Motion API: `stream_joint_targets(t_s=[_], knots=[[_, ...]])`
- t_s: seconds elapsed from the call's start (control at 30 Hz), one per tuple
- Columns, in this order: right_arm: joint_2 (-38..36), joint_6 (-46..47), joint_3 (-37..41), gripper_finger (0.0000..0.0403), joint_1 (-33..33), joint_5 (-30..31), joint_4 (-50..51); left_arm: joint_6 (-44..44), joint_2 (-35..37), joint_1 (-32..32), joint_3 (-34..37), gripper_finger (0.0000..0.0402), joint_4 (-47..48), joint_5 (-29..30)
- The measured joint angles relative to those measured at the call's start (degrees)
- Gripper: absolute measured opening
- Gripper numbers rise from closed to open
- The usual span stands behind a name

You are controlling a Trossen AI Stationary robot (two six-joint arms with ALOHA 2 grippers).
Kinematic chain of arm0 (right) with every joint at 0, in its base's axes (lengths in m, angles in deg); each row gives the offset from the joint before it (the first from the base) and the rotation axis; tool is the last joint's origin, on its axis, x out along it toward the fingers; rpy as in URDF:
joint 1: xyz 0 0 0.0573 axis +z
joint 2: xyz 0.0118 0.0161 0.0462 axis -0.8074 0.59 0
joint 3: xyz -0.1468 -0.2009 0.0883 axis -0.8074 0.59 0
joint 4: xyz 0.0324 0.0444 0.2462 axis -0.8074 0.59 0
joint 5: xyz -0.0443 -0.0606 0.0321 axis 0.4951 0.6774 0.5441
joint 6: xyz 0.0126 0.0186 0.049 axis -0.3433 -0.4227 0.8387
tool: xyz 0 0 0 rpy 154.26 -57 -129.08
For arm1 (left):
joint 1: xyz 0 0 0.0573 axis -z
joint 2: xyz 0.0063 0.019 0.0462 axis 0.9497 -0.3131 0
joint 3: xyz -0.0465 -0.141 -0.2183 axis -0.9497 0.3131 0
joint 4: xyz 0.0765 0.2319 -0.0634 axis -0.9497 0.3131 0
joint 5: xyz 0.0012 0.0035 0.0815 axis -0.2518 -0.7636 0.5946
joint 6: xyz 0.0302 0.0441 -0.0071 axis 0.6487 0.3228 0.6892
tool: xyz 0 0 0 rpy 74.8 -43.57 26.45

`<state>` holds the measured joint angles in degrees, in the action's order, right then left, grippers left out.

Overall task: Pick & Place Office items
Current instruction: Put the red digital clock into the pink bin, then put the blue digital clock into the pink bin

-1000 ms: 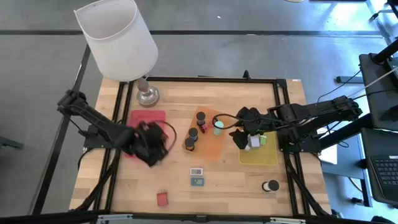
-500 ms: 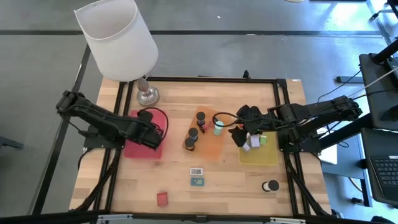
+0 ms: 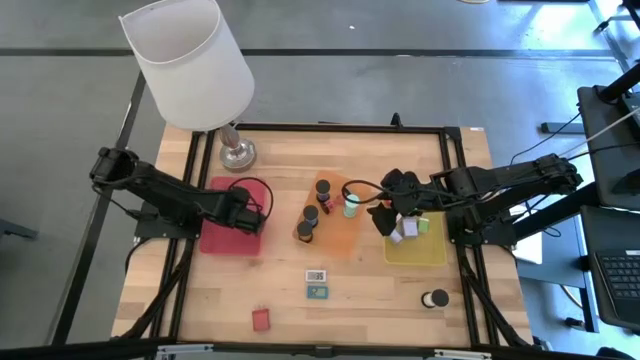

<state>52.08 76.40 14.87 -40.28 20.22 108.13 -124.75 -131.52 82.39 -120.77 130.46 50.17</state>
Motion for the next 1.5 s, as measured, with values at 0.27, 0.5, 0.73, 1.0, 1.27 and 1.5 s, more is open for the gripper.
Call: stream_joint_targets(t_s=[0.27, 0.5, 0.73, 1.0, 1.27, 1.5], knots=[[0.0, 0.85, 0.0, 0.0261, -0.02, -0.02, 0.0, 0.08, 0.01, -2.03, 3.7, 0.0148, -5.95, -0.9], [0.0, 0.85, 0.0, 0.0261, -0.02, -0.02, 0.0, 2.26, 0.05, -3.69, 5.1, 0.0148, -6.9, -0.59], [0.0, 0.85, 0.0, 0.0261, -0.02, -0.02, 0.0, 2.59, 0.05, -3.76, 5.57, 0.0164, -6.9, 0.44], [0.0, 0.85, 0.01, 0.0261, -0.02, -0.04, -0.01, 4.32, 0.46, -3.77, 4.27, 0.0209, -3.51, -2.94], [0.0, 0.83, 0.02, 0.0261, -0.02, -0.04, 0.0, 13.62, 2.36, -3.61, -2.46, 0.0216, 4.77, -5.67], [0.0, 0.83, 0.02, 0.0261, -0.01, -0.07, 0.0, 22.09, 3.27, 0.15, -12.95, 0.0206, 3.01, -2.63]])
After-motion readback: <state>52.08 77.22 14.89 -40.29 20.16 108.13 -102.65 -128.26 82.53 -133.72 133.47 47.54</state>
